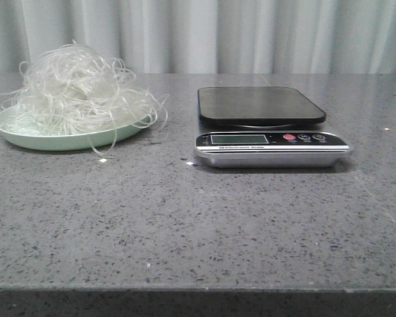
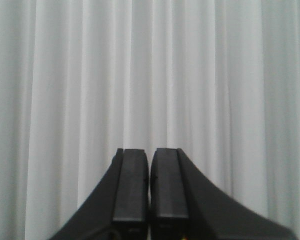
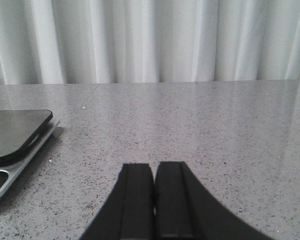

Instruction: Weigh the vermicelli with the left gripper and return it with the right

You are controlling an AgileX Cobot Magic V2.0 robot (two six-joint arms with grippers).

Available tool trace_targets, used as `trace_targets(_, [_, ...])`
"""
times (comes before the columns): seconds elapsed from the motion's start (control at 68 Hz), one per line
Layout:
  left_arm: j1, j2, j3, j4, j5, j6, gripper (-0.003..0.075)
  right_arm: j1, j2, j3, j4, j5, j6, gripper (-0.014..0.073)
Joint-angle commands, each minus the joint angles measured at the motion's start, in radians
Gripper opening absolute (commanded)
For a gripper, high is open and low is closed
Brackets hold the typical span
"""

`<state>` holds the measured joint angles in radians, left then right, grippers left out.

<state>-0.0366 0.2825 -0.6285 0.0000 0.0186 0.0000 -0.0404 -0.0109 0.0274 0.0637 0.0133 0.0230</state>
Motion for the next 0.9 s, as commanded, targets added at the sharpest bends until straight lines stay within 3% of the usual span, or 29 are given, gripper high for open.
trace_targets(0.0, [0.0,0.143,-0.162,-0.009,0.069,-0.007,0.0138,-0.002,-0.016,-0.008,0.002,-0.081,-0.005,0.0151])
trace_targets(0.206, [0.0,0.39,-0.338,-0.009,0.307,0.008,0.0176,-0.002,-0.016,-0.008,0.002,-0.081,-0.005,0.0151])
trace_targets(0.47, [0.0,0.618,-0.469,-0.144,0.476,0.147,0.0461,-0.002,-0.016,-0.008,0.002,-0.081,-0.005,0.0151])
trace_targets(0.603, [0.0,0.72,-0.531,-0.321,0.583,0.354,0.0575,-0.002,-0.016,-0.008,0.002,-0.076,-0.005,0.0151])
trace_targets(0.882, [0.0,0.962,-0.699,-0.669,0.883,0.691,0.0591,-0.002,-0.016,-0.008,0.002,-0.07,-0.005,0.0151])
